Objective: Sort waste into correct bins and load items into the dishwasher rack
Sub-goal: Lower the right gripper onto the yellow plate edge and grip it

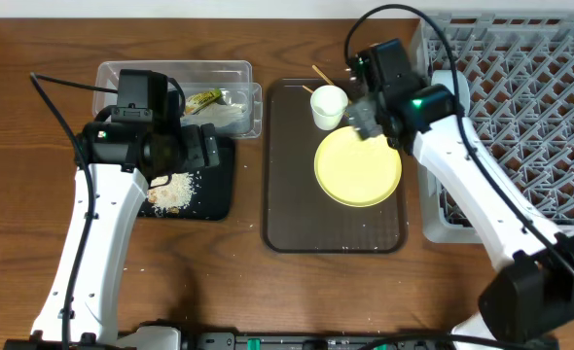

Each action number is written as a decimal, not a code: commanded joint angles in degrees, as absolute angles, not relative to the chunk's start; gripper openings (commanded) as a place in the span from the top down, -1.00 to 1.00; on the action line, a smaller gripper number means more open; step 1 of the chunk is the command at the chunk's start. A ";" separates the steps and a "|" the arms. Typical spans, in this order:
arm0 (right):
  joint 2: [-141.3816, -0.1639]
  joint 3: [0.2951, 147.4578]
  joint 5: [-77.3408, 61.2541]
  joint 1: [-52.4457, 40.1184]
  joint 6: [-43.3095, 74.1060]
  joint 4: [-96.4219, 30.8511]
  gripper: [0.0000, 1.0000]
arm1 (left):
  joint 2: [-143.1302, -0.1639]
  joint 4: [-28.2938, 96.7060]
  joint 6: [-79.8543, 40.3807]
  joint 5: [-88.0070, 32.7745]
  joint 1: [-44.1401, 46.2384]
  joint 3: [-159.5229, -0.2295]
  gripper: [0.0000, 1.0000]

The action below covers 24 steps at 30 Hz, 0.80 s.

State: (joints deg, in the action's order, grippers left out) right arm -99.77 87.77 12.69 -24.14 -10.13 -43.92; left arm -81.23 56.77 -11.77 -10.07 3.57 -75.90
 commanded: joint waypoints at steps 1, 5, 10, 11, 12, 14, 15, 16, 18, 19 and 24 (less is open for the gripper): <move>-100.25 87.96 -10.79 -24.01 -7.99 -42.02 -0.89 | -81.52 56.95 -11.44 -9.37 3.44 -76.07 -0.86; -102.00 86.04 -10.98 -24.03 0.43 -35.70 -0.59 | -81.52 56.95 -11.44 -9.37 3.44 -76.09 -0.86; -103.96 85.21 -9.17 -23.97 6.81 -33.08 -0.37 | -81.52 56.95 -11.44 -9.37 3.44 -76.09 -0.86; -103.96 85.21 -8.05 -23.92 8.62 -33.61 -0.34 | -81.52 56.95 -11.44 -9.37 3.44 -76.09 -0.86; -104.09 85.21 -6.68 -23.92 10.55 -34.33 -0.30 | -81.52 56.95 -11.44 -9.37 3.44 -76.09 -0.86; -104.09 85.21 -3.92 -23.92 13.91 -37.01 -0.28 | -81.52 56.95 -11.44 -9.37 3.44 -76.09 -0.86; -104.09 85.21 -3.60 -23.92 14.63 -38.61 -0.28 | -81.52 56.95 -11.44 -9.37 3.44 -76.07 -0.86; -104.09 85.21 -3.66 -23.94 14.79 -40.23 -0.28 | -81.52 56.95 -11.44 -9.37 3.44 -76.09 -0.86; -104.09 85.21 -3.62 -24.10 15.18 -43.62 -0.26 | -81.52 56.95 -11.44 -9.37 3.44 -76.09 -0.86; -104.09 85.21 -3.22 -24.25 15.88 -45.67 -0.24 | -81.52 56.95 -11.44 -9.37 3.44 -76.09 -0.86; -104.12 85.01 2.20 -24.97 23.62 -56.12 -0.10 | -81.52 56.95 -11.44 -9.37 3.44 -76.09 -0.86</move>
State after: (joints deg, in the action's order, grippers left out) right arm -103.68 85.32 -2.57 -24.25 16.45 -53.39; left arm -81.23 56.80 -11.77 -10.09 3.57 -75.90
